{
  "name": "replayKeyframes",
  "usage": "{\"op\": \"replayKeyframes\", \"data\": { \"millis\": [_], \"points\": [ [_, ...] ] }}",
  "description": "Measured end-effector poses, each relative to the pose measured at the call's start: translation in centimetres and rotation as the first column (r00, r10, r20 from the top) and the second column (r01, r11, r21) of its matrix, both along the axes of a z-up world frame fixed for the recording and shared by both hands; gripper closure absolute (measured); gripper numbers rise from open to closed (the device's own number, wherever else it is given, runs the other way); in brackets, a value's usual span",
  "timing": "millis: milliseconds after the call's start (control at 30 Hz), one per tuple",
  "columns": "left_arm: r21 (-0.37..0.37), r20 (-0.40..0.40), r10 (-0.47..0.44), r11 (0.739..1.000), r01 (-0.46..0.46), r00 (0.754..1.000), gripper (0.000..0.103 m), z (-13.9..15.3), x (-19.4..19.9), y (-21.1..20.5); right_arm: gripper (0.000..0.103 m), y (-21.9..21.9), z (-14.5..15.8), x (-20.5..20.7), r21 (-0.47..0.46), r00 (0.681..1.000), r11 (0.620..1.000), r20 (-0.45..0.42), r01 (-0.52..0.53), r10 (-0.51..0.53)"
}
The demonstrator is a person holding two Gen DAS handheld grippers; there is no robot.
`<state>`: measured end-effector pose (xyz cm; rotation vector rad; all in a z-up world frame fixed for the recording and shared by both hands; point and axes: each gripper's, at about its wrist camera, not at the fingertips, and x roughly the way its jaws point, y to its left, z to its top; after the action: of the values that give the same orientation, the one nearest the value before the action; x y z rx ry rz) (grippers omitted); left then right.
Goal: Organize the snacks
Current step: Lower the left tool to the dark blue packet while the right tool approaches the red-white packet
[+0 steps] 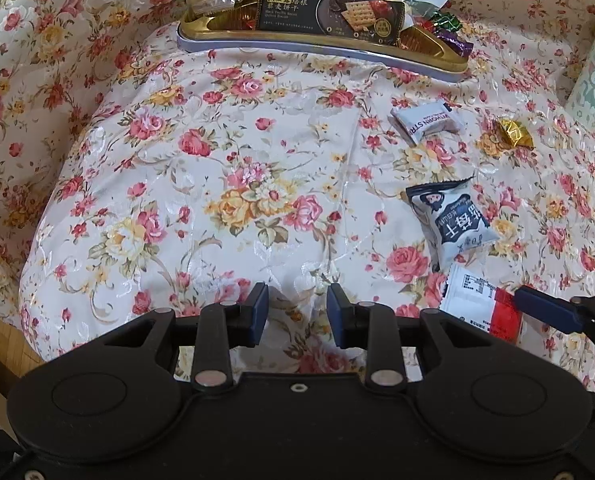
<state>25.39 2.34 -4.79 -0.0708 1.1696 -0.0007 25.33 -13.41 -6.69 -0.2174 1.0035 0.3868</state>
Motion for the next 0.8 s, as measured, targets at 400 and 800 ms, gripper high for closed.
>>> {"op": "replayKeyframes", "data": {
  "millis": [400,800],
  "points": [
    [-0.003,0.014,-0.016,1.0,0.016,1.0,0.063,0.6,0.4,-0.6,0.048,-1.0,-0.6,1.1,0.07,0.999,0.997,-0.032,0.03,-0.028],
    [0.001,0.017,-0.03,1.0,0.03,0.999,0.063,1.1,0.6,-1.3,0.051,-1.2,-0.5,0.2,0.046,1.0,0.999,-0.007,-0.02,0.021]
  ]
}}
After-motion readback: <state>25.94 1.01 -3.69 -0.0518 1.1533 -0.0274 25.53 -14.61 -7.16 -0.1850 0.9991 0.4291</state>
